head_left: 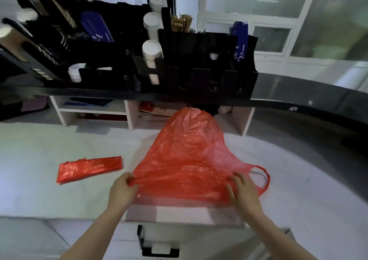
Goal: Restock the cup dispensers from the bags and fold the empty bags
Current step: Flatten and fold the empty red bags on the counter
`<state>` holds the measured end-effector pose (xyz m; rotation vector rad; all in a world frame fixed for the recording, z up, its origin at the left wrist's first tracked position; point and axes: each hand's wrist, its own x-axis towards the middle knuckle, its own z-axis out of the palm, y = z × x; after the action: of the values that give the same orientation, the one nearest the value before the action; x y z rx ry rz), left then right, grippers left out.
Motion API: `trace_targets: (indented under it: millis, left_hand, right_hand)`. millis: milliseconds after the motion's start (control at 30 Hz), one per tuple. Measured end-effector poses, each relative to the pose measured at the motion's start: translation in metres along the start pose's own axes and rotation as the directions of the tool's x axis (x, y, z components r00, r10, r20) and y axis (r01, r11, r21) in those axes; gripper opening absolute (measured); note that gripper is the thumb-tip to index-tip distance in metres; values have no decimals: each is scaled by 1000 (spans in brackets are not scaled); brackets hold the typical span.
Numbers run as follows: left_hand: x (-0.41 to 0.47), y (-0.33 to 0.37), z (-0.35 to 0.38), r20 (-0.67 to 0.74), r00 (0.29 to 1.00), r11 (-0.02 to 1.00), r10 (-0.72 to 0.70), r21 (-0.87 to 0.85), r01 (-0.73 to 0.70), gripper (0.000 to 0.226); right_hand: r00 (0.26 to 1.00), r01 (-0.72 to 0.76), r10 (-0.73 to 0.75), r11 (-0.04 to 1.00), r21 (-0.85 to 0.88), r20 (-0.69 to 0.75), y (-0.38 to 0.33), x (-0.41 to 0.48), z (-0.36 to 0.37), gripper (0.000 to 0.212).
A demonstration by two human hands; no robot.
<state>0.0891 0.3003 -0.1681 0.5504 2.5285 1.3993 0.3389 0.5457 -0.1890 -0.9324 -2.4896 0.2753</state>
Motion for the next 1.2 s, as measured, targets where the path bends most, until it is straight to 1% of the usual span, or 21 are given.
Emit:
trace_targets:
  millis: [33, 67, 100, 167, 200, 267, 333, 400, 433, 467, 500, 567, 633, 700, 767, 833, 900, 1000, 1033, 1100, 1200]
  left_hand:
    - [7, 0, 3, -9, 1000, 1000, 1, 1, -1, 34]
    - [13, 0, 6, -18, 1000, 1000, -6, 0, 6, 36]
    - [20, 0, 10, -24, 1000, 1000, -18, -14, 18, 37]
    - [31, -5, 17, -20, 999, 997, -39, -70, 37, 40]
    - [34, -8, 18, -13, 999, 994, -43, -99, 42, 41]
    - [36, -17, 23, 14, 999, 992, -44, -115, 45, 44]
    - [35, -24, 26, 58, 997, 994, -49, -94, 55, 50]
    - [33, -28, 29, 100, 990, 987, -101, -114, 112, 53]
    - [32, -29, 30, 114, 984, 977, -137, -146, 153, 53]
    - [32, -30, 31, 118, 979, 968, -165, -172, 184, 53]
    - [33, -30, 32, 119, 976, 961, -183, -187, 203, 52]
    - [35, -28, 32, 131, 974, 962, -184, -181, 206, 51]
    - [37, -24, 31, 142, 977, 968, -160, -171, 184, 52]
    - [37, -18, 30, 128, 981, 959, -148, -225, 174, 55]
    - [37, -13, 30, 102, 984, 938, -148, -300, 173, 55]
    - [35, -11, 31, 86, 984, 935, -159, -306, 178, 54]
    - [30, -11, 33, 105, 977, 942, -187, -263, 209, 54]
    - [20, -13, 32, 200, 957, 950, -208, -192, 247, 54]
    - [18, -12, 31, 231, 950, 950, -209, -184, 254, 53]
    - [12, -9, 28, 245, 949, 951, -200, -185, 248, 52]
    - [-2, 2, 24, 156, 977, 971, -145, -170, 171, 46]
  right_hand:
    - [995, -59, 61, 998, 31, -77, 11, 8, -2, 30]
    - [981, -148, 154, 987, 61, -116, 22, 16, -4, 33]
    - [954, -254, 267, 962, 104, -138, 33, 25, -6, 35]
    - [871, -439, 471, 875, 205, -141, 56, 37, -8, 41]
    - [832, -508, 543, 827, 240, -111, 66, 40, -8, 45]
    - [772, -615, 635, 756, 222, -25, 86, 42, -7, 48]
    - [742, -668, 669, 730, 144, 52, 99, 44, -6, 36]
    - [730, -684, 674, 722, 107, 113, 104, 47, -7, 23]
    - [722, -692, 682, 712, 122, 116, 106, 49, -7, 26]
    - [713, -700, 694, 696, 163, 101, 108, 50, -7, 30]
    - [696, -707, 713, 657, 262, 88, 111, 52, -7, 29]
    - [651, -693, 755, 548, 468, 80, 115, 52, -8, 20]
    - [667, -650, 743, 545, 530, 53, 122, 49, -12, 14]
    - [671, -601, 741, 535, 593, 11, 131, 45, -19, 10]
    - [664, -554, 747, 516, 653, -27, 136, 41, -27, 17]
    - [674, -519, 735, 538, 664, -69, 139, 36, -34, 22]
    - [677, -533, 732, 563, 632, -80, 140, 30, -39, 24]
    - [651, -615, 759, 552, 563, -33, 143, 15, -45, 30]
    - [655, -621, 756, 552, 556, -19, 143, 10, -45, 33]
    - [681, -593, 732, 567, 572, -19, 136, 1, -48, 36]
    - [745, -495, 664, 612, 617, -61, 116, -8, -55, 39]
